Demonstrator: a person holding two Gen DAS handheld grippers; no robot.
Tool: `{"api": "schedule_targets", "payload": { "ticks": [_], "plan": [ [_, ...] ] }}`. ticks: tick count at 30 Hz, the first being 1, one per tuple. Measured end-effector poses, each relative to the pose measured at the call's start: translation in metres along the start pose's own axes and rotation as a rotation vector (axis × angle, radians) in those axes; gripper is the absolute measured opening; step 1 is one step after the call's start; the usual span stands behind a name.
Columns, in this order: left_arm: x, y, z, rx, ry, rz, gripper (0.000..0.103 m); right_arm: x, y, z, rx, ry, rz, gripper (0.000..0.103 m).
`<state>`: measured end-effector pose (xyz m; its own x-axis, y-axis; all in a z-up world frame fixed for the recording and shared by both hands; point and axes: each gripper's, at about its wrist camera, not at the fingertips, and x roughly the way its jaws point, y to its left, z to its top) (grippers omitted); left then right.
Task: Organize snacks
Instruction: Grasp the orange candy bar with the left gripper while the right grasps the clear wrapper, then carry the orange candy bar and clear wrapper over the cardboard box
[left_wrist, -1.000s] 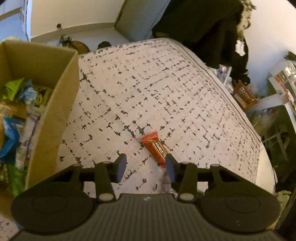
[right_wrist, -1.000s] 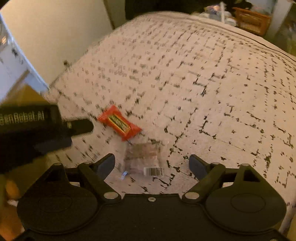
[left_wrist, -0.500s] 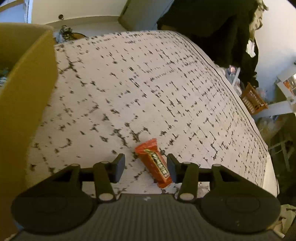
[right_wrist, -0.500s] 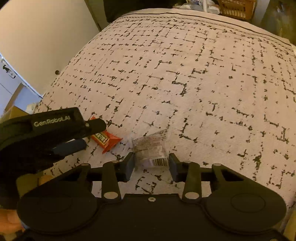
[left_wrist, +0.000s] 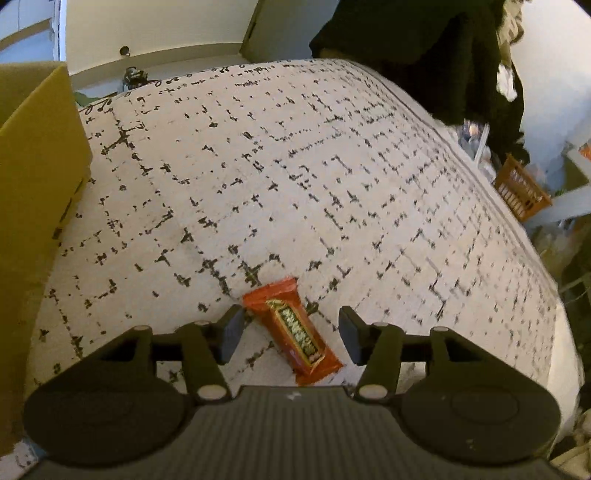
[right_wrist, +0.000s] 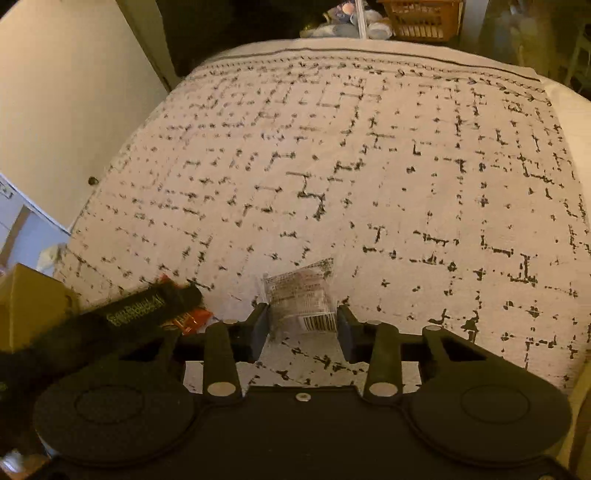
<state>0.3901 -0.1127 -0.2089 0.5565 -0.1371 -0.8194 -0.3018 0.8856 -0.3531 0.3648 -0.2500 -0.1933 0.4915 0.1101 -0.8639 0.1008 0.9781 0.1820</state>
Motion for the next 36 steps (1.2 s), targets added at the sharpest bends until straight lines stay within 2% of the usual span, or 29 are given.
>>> {"api": "schedule_targets", "payload": {
  "ticks": [4,6,8,10,12,14,15,18,26,36],
  "plan": [
    [0.0,-0.009,-0.006,0.11,0.004,0.064,0.054,-0.009,0.002,0.002,-0.006,-0.024,0.006,0.039],
    [0.0,-0.012,-0.01,0.162,-0.004,0.12,0.054,-0.014,0.001,0.003,0.004,-0.033,0.017,0.039],
    [-0.001,-0.009,-0.01,0.165,-0.01,0.133,0.052,-0.017,0.003,0.003,0.001,-0.04,0.024,0.039],
    [-0.003,-0.004,-0.01,0.154,-0.015,0.134,0.043,-0.02,0.006,0.003,-0.015,-0.047,0.035,0.039],
    [-0.006,0.0,-0.009,0.144,-0.016,0.14,0.017,-0.024,0.009,0.003,-0.016,-0.054,0.048,0.039],
    [-0.011,0.004,-0.007,0.143,-0.016,0.122,0.017,-0.027,0.011,0.004,-0.009,-0.062,0.064,0.039],
    [-0.018,0.003,-0.007,0.163,-0.04,0.13,0.017,-0.029,0.013,0.004,-0.006,-0.066,0.072,0.039],
    [-0.041,0.006,-0.005,0.18,-0.107,0.085,0.017,-0.036,0.018,0.004,-0.005,-0.085,0.1,0.039],
    [-0.095,0.023,0.014,0.161,-0.167,0.039,0.017,-0.063,0.041,0.001,-0.033,-0.148,0.152,0.038],
    [-0.138,0.055,0.029,0.119,-0.214,0.044,0.017,-0.096,0.105,-0.022,-0.188,-0.238,0.215,0.038]
  ]
}}
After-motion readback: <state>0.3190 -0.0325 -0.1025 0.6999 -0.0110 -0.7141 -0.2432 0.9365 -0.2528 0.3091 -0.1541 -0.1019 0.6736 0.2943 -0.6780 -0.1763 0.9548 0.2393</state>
